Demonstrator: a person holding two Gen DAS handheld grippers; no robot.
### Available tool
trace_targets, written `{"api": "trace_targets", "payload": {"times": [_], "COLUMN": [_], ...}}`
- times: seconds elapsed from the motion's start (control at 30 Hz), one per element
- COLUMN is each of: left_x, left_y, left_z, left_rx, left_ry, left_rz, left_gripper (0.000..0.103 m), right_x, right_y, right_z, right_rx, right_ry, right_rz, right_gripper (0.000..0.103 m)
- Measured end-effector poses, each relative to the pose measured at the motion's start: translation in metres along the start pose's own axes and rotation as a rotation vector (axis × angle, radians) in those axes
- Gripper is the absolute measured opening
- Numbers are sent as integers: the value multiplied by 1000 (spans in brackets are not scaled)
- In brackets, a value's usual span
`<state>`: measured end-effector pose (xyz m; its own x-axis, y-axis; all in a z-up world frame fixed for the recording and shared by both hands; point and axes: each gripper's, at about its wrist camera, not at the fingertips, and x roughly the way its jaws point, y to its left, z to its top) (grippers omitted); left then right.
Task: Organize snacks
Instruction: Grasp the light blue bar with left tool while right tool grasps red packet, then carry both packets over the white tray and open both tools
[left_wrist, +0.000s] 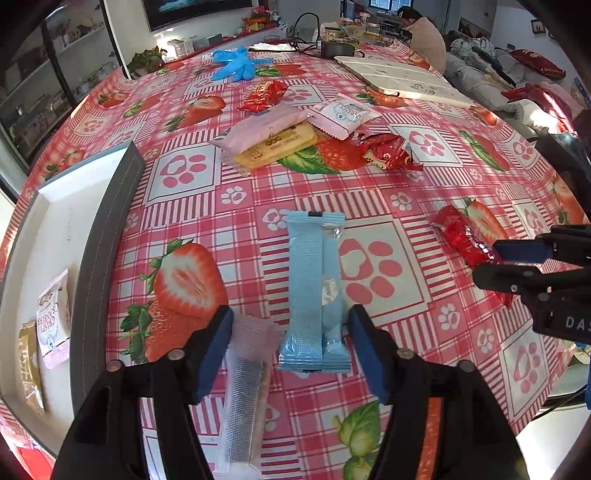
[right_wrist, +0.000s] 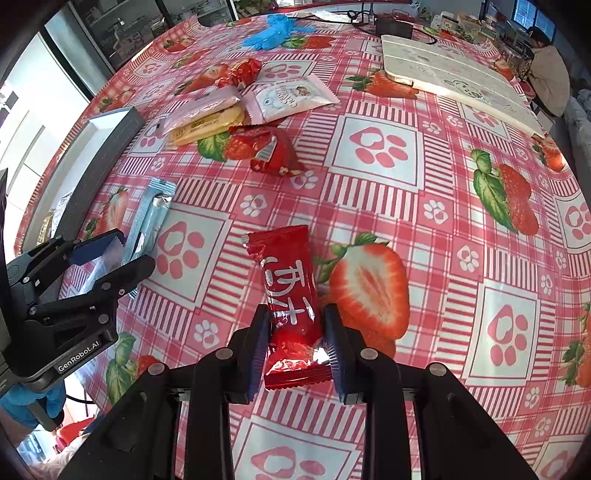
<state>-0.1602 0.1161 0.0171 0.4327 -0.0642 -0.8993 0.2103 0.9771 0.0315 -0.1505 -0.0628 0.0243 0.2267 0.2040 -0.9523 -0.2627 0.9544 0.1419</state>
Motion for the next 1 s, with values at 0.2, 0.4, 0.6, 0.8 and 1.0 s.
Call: {"api": "trace_targets", "payload": {"times": [0.2,0.4,0.6,0.8,1.0], "left_x": [8,12,6,-14,-72], "left_y": [1,-9,-13,-1,18], "left_z": [11,21,21,16,24], "left_rx": [-8,15,11,-75,-67], "left_ry": [16,24,19,42,-51], "left_rz": [-8,18,-30,-148,-140], "left_gripper": [79,81,27,25,26], "right_x": [0,15,8,-3,-44], "right_y": [-1,8,20,13,27], "right_z": [3,10,9,2,11], "right_rx": [22,-16,-22,68,79], "right_ry": [-15,4,-33,-47,-125], "right_rz": [-71,-120,-123,-3,80], "right_gripper": [88,87,41,22,22]}}
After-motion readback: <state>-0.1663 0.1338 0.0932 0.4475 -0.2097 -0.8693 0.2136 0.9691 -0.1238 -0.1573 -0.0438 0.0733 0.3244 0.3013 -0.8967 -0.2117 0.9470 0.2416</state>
